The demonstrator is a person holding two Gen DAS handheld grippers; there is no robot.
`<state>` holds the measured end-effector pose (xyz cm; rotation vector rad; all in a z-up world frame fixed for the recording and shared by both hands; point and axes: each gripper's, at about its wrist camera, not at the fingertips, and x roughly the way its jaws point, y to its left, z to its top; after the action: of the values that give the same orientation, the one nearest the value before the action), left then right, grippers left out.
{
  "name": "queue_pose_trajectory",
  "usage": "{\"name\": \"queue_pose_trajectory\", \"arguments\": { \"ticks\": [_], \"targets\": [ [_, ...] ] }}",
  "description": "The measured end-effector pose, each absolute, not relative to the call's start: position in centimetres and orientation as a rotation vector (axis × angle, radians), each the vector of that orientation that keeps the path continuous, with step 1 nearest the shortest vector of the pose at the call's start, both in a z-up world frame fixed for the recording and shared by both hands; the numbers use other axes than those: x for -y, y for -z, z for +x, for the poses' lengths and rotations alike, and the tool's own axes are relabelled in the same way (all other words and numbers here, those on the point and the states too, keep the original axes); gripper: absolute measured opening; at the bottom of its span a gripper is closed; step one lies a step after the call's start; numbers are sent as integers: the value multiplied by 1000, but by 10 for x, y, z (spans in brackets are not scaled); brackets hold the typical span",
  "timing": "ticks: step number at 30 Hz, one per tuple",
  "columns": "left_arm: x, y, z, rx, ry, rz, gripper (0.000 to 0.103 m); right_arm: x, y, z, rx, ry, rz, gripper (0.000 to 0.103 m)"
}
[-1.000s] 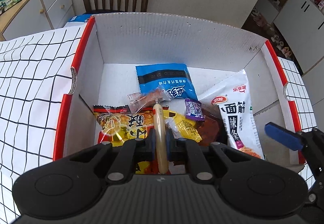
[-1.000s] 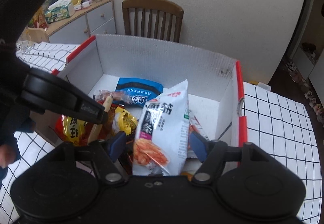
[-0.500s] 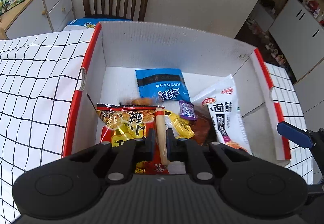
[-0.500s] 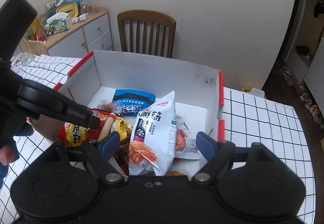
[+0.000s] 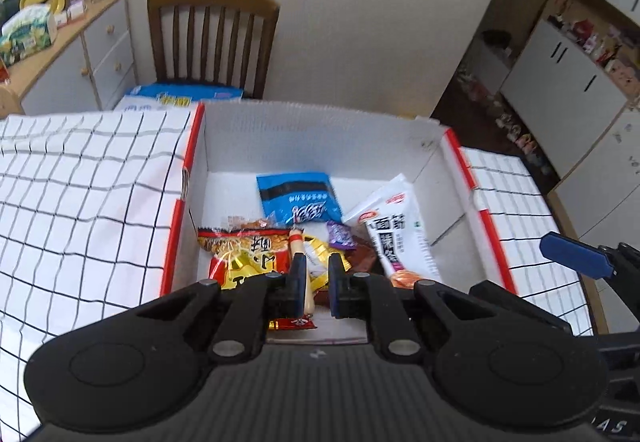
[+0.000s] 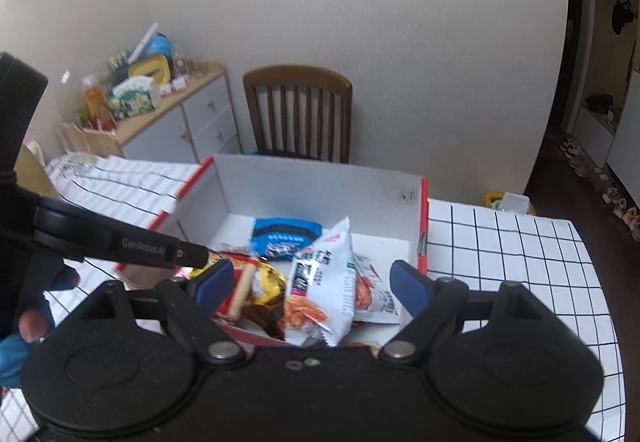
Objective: Organize snacks
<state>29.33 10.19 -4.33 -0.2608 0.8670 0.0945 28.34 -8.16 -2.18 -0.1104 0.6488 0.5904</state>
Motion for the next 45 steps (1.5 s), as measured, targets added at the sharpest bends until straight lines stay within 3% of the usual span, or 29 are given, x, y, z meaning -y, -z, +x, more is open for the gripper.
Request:
{"name": "queue_pose_trajectory", "arguments": {
  "ticks": [12, 22, 26, 29, 30, 40, 44, 45],
  "targets": [
    [-87, 1, 233, -699, -116, -170, 11, 109, -10, 248, -570, -625, -28, 90],
    [-78, -7, 192, -665, -134, -139, 12, 128, -21, 217, -500, -641, -21, 99],
    [-78, -7, 177, -652, -138, -152, 35, 132, -24, 204, -479, -642, -32, 100],
    [-77, -7, 166, -640, -132, -158, 70, 134, -25, 194, -463, -646, -42, 101],
    [-76, -8, 162, -630, -135, -156, 77, 134, -26, 192, -462, -648, -42, 101],
    [-68, -7, 132, -613, -156, -134, 86, 143, -22, 167, -457, -666, -12, 103],
    [-65, -6, 122, -602, -164, -128, 103, 148, -17, 162, -479, -670, 20, 103],
    [-63, -6, 118, -597, -167, -122, 103, 149, -16, 161, -485, -667, 24, 103]
  ]
}}
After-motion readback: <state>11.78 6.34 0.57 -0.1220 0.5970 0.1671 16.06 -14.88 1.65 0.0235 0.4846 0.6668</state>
